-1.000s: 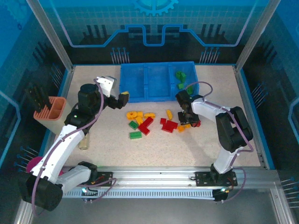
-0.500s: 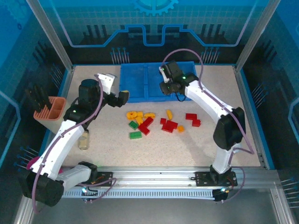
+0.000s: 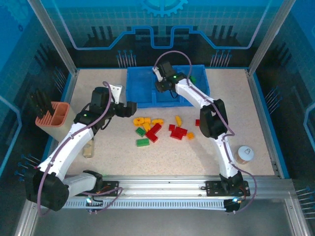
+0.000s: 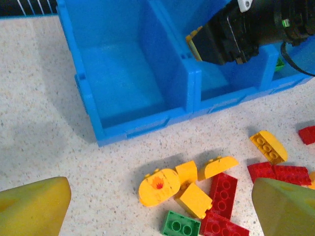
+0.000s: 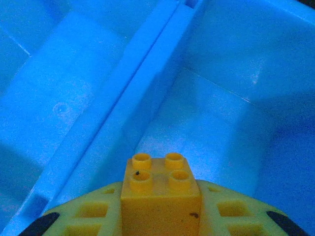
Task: Sort the legos into containers by color
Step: Place the lego in the container, then pick up the lego from the middle-right of the table.
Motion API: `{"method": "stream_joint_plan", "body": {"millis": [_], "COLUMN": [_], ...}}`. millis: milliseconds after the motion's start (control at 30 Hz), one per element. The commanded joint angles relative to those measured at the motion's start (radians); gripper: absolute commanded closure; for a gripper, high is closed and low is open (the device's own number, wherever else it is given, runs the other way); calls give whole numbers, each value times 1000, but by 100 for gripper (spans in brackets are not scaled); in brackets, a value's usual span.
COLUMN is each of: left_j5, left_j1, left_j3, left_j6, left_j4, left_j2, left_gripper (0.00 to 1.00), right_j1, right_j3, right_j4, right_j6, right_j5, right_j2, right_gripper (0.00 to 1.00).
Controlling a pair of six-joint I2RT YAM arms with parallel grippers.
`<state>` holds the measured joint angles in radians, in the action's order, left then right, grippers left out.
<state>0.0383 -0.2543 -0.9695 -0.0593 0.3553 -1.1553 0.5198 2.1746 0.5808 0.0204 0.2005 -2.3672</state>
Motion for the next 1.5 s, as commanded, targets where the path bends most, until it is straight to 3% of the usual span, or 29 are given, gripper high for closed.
{"method": "stream_joint_plan", "body": {"millis": [0, 233, 467, 567, 733, 933, 1133, 1267, 1467], "left_j5": [-2, -1, 6, 18, -27, -29, -10, 3, 12], "left_j1": [-10, -11, -11, -11, -51, -111, -128, -140, -146], "left_j3": [27, 36, 8, -1, -79, -111, -164, -194, -206], "left_j6": [-64, -62, -48, -51, -3, 44, 46, 49, 52], "left_j4": [2, -12, -19, -21, 68, 39, 21, 19, 12], "left_j2": [-11, -32, -78, -94, -175, -211, -283, -317, -332], "left_gripper": [4, 4, 4, 4, 7, 6, 5, 5, 5], "right_j1": [-16, -21, -20, -20, -34, -143, -244, -254, -280], "right_j3": [41, -58, -193, -268, -490, -830, -1130, -1226, -1273], "right_j4": [8, -16, -15, -7, 23, 115, 133, 126, 92], "right_j6": [-10, -4, 12, 18, 46, 181, 316, 375, 395], "right_j5": [-19, -23, -49, -47, 17, 51, -16, -38, -39], "right_j2": [-35, 35, 192, 268, 478, 764, 966, 1006, 947], "right_gripper": [65, 60, 46, 45, 44, 41, 31, 23, 18]}}
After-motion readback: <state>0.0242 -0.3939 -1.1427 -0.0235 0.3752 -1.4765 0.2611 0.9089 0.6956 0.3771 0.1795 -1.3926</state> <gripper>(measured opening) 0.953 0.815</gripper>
